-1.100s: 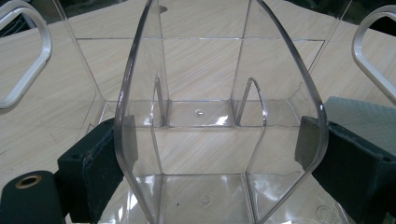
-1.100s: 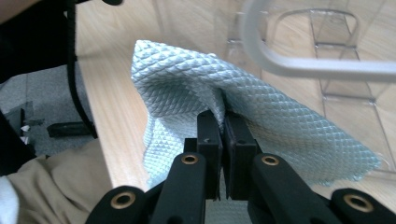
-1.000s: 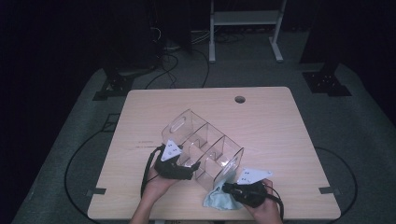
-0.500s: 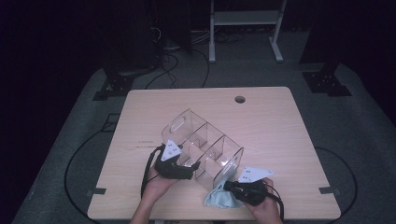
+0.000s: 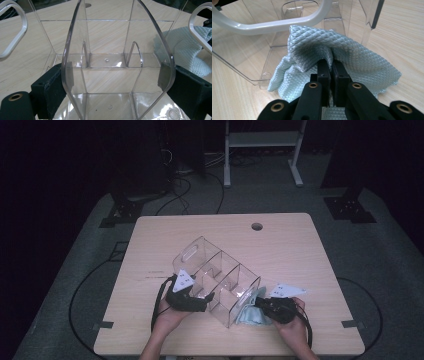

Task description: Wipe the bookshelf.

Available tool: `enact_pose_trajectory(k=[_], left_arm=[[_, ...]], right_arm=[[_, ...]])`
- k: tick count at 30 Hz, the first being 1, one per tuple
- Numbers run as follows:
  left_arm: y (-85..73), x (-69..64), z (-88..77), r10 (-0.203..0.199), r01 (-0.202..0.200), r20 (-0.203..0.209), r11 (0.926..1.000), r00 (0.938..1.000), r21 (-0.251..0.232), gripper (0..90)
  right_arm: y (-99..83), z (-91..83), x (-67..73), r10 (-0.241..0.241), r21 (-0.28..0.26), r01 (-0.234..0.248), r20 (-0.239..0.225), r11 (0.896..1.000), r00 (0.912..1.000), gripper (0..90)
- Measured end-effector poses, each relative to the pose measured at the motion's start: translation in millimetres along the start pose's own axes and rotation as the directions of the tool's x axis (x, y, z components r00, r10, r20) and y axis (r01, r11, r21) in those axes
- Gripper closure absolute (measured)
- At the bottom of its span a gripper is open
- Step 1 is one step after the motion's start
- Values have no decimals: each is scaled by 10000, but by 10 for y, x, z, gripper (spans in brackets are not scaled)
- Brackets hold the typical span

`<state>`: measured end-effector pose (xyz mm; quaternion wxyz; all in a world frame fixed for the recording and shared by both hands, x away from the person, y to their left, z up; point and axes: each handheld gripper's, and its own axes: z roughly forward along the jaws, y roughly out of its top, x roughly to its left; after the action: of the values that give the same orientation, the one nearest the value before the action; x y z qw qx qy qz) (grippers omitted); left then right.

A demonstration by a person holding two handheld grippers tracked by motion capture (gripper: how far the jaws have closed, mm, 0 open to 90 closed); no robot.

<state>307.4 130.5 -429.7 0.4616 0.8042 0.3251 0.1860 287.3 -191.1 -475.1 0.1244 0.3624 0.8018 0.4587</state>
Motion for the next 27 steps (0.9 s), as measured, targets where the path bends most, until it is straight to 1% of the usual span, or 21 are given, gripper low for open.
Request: enact_pose_trajectory(k=[2,4,5,7,8,10,12,14,15,17,19,22,25,27], left_arm=[[1,-1,1,3,-3,-11,10000,10000,-5,96],[-2,1,-1,-11,11,-4,10000,10000,-17,96],[-6,4,-2,-5,5,-2,10000,10000,-37,96],[-5,5,-3,-3,3,5,10000,10000,-25,96],[-4,7,-4,0,0,11,10000,10000,-15,96],[-5,7,-5,4,-4,11,10000,10000,-17,96],[-5,6,-6,-2,2,5,10000,10000,-13,97],[-5,7,-5,-2,2,11,10000,10000,-21,96],[-4,6,-5,-5,5,8,10000,10000,-18,96],[-3,5,-4,3,-3,7,10000,10000,-16,96],[-3,11,-5,20,-20,17,10000,10000,-10,96],[-3,6,-5,-3,3,11,10000,10000,-7,96],[-6,5,-5,-11,11,10,10000,10000,-25,96],[-4,3,-4,-12,12,-3,10000,10000,-19,96]], right_arm=[[-11,12,-11,-9,-12,9,35,10000,10000,860],[-24,18,-8,87,-49,-87,33,10000,10000,859],[-37,30,17,109,9,-109,-74,9999,9999,859],[-55,52,62,-24,182,29,-255,9998,9997,859],[-56,59,77,-122,236,129,-267,9996,9996,859],[-41,52,60,-147,262,155,-279,9995,9995,860],[-32,41,12,-18,168,21,-137,9999,9999,860],[-27,25,-78,235,3,-235,150,9997,9996,860],[-32,24,-100,336,-1,-336,208,9994,9992,859],[-41,33,-102,396,32,-397,166,9992,9991,859],[-22,27,-80,298,40,-298,174,9995,9994,859],[54,-46,-74,204,-267,-199,209,9994,9996,859],[172,-172,-61,145,-898,-118,296,9959,9995,859],[193,-191,-72,141,-1010,-111,288,9948,9995,859]])
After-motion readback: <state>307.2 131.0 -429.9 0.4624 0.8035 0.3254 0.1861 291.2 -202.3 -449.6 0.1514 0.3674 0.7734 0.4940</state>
